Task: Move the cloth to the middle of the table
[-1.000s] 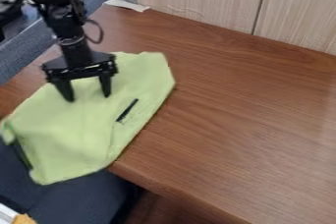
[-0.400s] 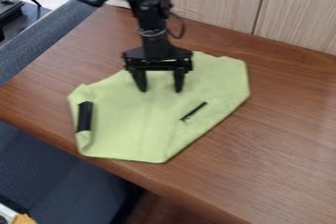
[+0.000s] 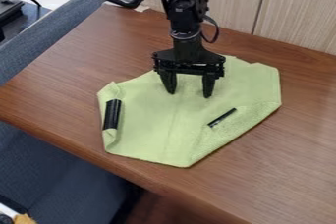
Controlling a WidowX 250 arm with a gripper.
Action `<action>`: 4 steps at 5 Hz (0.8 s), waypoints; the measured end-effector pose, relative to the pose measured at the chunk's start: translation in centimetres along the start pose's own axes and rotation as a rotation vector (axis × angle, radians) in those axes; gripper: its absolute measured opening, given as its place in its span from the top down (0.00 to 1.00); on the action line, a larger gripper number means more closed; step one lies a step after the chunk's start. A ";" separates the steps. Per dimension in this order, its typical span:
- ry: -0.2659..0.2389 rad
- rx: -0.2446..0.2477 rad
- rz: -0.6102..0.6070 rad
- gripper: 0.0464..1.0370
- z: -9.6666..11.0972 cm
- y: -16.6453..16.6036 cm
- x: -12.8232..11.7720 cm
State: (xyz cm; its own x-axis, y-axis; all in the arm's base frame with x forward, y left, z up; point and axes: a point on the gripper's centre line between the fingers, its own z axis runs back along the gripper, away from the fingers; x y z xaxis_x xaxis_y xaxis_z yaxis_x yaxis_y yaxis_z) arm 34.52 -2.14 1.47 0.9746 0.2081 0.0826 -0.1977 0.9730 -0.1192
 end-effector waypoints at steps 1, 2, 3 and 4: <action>0.022 -0.003 0.001 0.04 0.3 0.0 -0.8; 0.021 -0.012 -0.008 0.04 2.0 -0.3 -1.0; -0.006 -0.033 -0.016 0.04 5.1 -0.9 -0.7; -0.045 -0.053 0.001 0.04 8.3 -0.6 -0.3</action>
State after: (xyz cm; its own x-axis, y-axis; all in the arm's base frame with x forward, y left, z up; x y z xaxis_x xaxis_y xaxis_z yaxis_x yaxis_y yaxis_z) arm 33.48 -2.01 9.69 0.9686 0.2140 0.1264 -0.1912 0.9665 -0.1712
